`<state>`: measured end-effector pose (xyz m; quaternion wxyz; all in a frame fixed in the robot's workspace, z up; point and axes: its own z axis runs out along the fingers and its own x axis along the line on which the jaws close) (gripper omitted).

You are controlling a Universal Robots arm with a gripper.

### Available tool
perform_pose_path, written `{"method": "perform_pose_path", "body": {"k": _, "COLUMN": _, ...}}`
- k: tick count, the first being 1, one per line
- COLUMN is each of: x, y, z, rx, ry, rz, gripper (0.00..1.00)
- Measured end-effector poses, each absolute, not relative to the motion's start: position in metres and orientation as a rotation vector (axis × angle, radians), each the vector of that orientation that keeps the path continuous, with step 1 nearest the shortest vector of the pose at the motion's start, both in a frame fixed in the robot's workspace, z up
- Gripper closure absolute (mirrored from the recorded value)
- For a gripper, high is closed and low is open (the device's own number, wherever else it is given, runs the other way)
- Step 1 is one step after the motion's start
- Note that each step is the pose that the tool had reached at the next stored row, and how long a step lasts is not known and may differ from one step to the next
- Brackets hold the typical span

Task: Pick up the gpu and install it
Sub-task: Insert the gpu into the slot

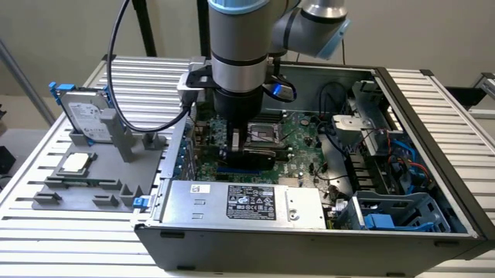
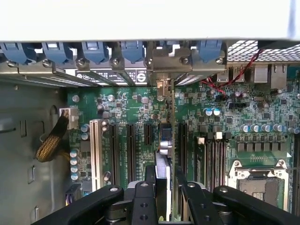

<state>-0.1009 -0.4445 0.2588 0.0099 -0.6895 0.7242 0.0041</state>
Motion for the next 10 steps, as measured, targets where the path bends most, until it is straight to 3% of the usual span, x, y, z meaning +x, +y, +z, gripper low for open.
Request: {"method": "perform_pose_path", "body": {"k": 10, "x": -0.1014, "y": -0.4445, "z": 0.2559, "rx": -2.14, "ry": 2.273, "rz": 0.013, "gripper": 1.0}}
